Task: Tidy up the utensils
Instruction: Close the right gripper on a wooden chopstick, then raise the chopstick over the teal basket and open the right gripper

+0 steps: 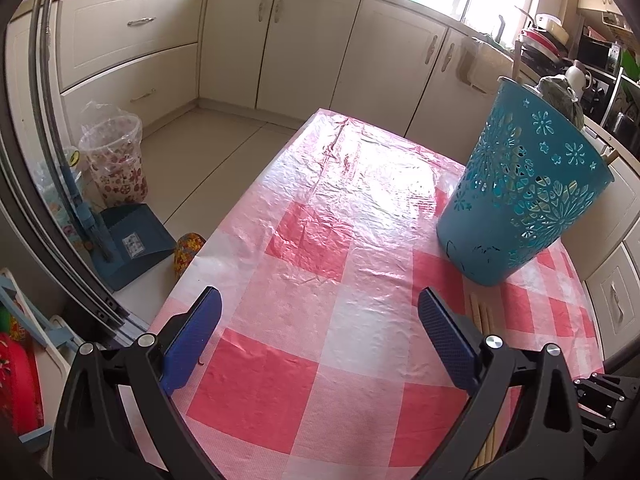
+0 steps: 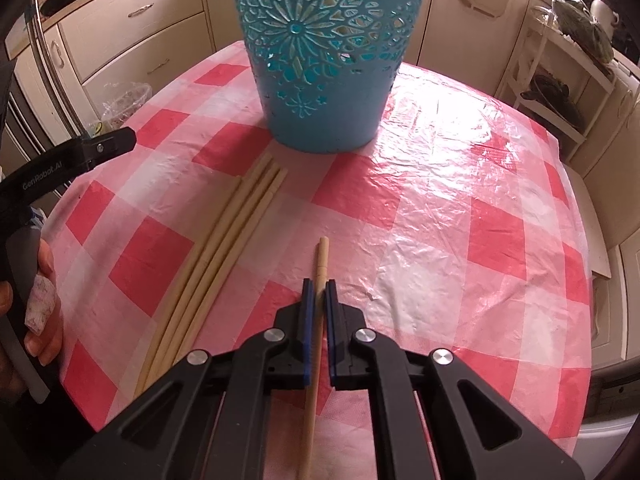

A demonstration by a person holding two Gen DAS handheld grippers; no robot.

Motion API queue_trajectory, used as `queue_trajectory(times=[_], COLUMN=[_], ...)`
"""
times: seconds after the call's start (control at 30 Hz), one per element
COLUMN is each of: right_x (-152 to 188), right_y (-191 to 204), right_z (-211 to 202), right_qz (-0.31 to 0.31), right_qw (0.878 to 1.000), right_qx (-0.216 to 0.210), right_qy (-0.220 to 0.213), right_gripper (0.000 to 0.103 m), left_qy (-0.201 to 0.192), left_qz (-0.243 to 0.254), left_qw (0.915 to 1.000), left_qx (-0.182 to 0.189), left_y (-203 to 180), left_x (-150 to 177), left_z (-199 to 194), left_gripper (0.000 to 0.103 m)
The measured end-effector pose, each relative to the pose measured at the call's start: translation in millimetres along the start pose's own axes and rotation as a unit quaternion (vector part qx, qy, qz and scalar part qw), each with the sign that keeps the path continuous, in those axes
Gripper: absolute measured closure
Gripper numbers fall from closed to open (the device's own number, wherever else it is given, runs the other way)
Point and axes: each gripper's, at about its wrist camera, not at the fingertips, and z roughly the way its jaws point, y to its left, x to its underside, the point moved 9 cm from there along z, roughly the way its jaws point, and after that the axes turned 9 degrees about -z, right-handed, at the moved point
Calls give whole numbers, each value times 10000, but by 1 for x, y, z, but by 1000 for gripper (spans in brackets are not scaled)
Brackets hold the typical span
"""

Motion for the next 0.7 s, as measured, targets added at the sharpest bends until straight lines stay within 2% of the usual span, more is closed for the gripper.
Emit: queue_trajectory(times=[0.17, 0.3, 0.47, 0.7], right_x=[6, 6, 12, 16], right_y=[-1, 4, 4, 4], right_z=[-3, -6, -8, -29], right_qz=[230, 24, 341, 875], right_qw=[9997, 9999, 9987, 9893], right_qx=[-61, 55, -216, -721], right_qy=[-112, -117, -298, -916], right_gripper=[97, 97, 97, 97], left_qy=[19, 35, 47, 81], left_qz=[-45, -43, -61, -22], left_qw=[10000, 10000, 10000, 10000], left_qx=[30, 32, 21, 11], left_y=[2, 2, 2, 1], left_x=[0, 1, 1, 2], left_z=[0, 1, 2, 3], left_gripper=[8, 8, 8, 8])
